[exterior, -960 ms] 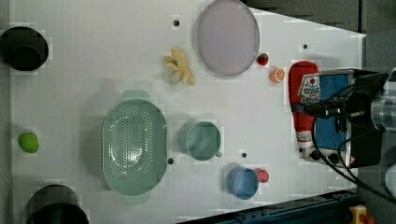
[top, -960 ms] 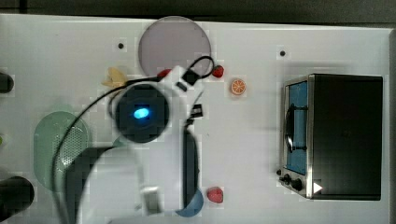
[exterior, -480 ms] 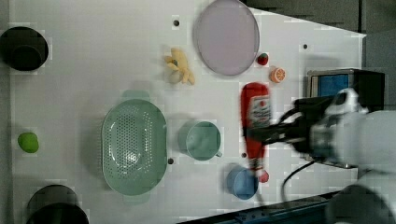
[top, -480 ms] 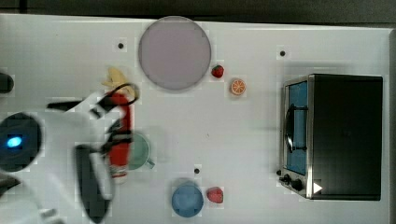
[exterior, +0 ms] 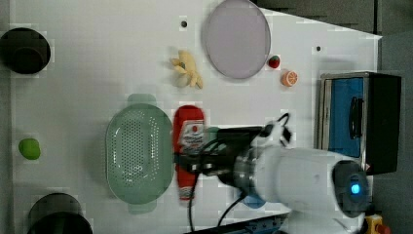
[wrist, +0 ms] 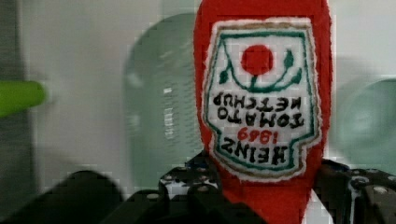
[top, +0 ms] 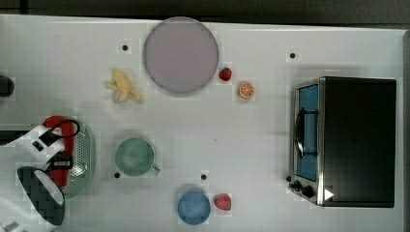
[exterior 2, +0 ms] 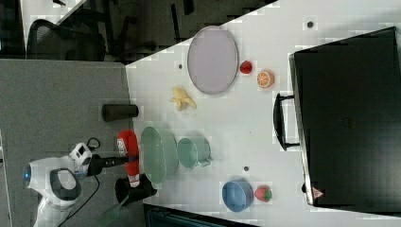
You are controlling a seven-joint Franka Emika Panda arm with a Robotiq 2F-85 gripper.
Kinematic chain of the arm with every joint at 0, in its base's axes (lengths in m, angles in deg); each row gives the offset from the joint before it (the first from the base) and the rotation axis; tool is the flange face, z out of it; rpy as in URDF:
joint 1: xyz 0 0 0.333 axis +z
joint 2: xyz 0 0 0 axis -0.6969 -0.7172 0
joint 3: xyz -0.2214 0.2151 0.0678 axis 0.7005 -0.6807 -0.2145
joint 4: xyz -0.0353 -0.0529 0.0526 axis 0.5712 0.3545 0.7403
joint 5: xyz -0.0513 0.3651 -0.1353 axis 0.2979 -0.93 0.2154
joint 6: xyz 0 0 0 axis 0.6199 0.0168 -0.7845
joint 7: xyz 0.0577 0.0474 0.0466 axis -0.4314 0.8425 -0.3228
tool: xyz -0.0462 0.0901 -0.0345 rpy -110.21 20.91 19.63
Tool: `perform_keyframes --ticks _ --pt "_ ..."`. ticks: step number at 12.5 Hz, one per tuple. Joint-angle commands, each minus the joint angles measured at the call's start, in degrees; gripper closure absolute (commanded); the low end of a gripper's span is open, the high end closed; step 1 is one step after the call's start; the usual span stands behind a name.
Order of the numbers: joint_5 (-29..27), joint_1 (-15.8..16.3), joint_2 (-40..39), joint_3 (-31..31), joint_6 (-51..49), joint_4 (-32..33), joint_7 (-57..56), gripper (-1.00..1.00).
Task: Pick Ketchup from the table and place it in strainer.
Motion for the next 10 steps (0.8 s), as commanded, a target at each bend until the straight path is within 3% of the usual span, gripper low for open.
perform_keyframes --ticks 1,2,5,7,10 --pt "-0.8 -0.8 -5.9 -0.5 6.5 0.0 9.5 -0.23" --pt "-0.7 -0.4 -8.6 -0.4 9.3 0.0 9.5 -0.31" --pt "2.9 0.1 -15.4 -0.2 15.6 0.1 9.6 -0.96" --pt "4.2 0.1 -17.0 0.0 16.1 0.0 9.9 -1.0" --pt "4.1 -1.7 -12.9 0.2 11.8 0.1 15.9 -1.0"
